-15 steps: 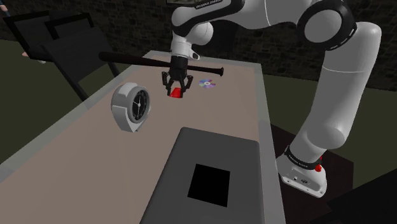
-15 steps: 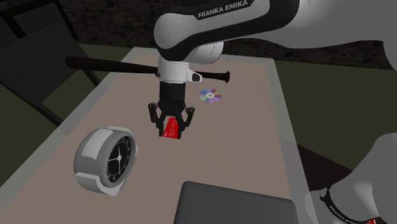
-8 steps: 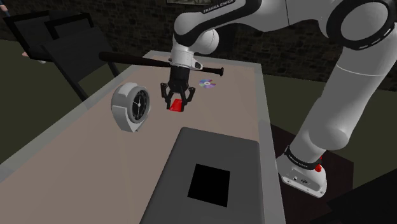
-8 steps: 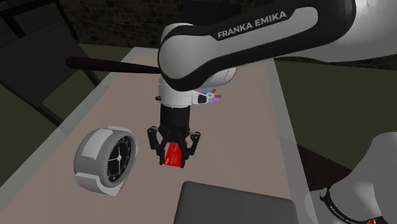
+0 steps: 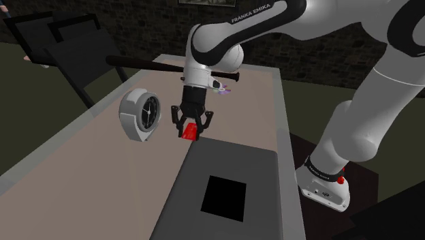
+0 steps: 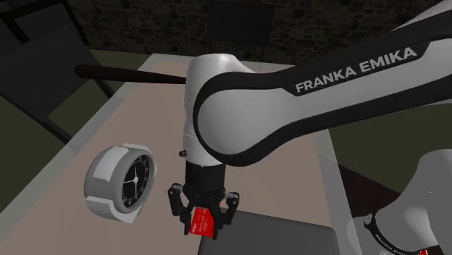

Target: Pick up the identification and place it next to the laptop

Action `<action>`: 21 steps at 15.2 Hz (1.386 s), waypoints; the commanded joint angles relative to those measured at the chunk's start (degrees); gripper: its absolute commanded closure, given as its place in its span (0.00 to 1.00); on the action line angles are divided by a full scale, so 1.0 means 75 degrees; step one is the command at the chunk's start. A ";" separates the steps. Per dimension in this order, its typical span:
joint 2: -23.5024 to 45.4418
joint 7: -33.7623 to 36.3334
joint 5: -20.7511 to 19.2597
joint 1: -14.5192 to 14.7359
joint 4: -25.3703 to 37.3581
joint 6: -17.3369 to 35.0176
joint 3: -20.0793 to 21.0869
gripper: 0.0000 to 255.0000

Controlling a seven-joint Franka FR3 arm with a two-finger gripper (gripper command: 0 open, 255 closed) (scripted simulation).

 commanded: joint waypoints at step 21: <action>-0.0559 0.3140 0.1004 0.2060 -0.0823 0.2661 0.2568 1.00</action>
